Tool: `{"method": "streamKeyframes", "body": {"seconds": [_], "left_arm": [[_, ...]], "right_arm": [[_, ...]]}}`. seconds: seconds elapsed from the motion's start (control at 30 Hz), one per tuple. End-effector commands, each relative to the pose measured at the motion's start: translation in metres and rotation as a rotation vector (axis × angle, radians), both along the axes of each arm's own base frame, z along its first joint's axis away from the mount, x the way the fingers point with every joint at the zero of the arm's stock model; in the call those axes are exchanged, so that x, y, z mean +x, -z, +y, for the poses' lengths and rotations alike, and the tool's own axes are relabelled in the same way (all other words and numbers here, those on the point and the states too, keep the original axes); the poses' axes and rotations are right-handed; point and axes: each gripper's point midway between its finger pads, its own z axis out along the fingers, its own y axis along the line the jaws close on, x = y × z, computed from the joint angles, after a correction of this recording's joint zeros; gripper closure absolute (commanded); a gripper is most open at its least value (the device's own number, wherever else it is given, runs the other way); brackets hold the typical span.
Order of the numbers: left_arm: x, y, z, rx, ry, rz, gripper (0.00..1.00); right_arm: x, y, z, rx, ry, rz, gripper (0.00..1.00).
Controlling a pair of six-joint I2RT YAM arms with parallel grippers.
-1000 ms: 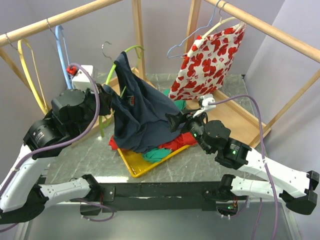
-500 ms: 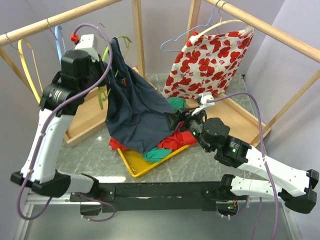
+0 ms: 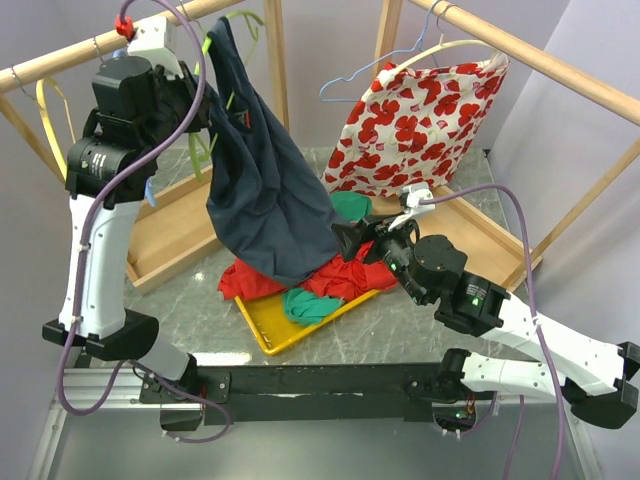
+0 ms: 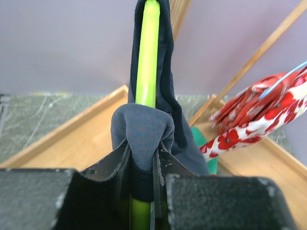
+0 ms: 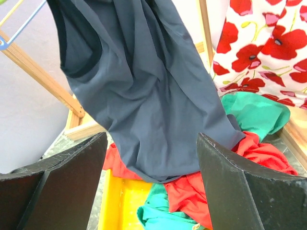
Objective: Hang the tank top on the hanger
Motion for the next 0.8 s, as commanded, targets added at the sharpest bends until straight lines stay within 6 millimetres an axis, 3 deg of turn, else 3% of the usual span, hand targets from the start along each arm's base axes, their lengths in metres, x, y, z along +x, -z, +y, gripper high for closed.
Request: {"method": "streamKeyframes", "body": {"seconds": [0.0,0.77], "left_arm": [[0.004,-0.044,0.002,-0.029,-0.004,-0.146,0.99],[0.056,-0.038,0.014,-0.015,-0.096,-0.172,0.99]], "right_arm": [[-0.004,-0.034,-0.009,0.066,0.004,-0.047,0.18],[-0.005,-0.033,-0.003,0.085,-0.015,-0.04,0.18]]}}
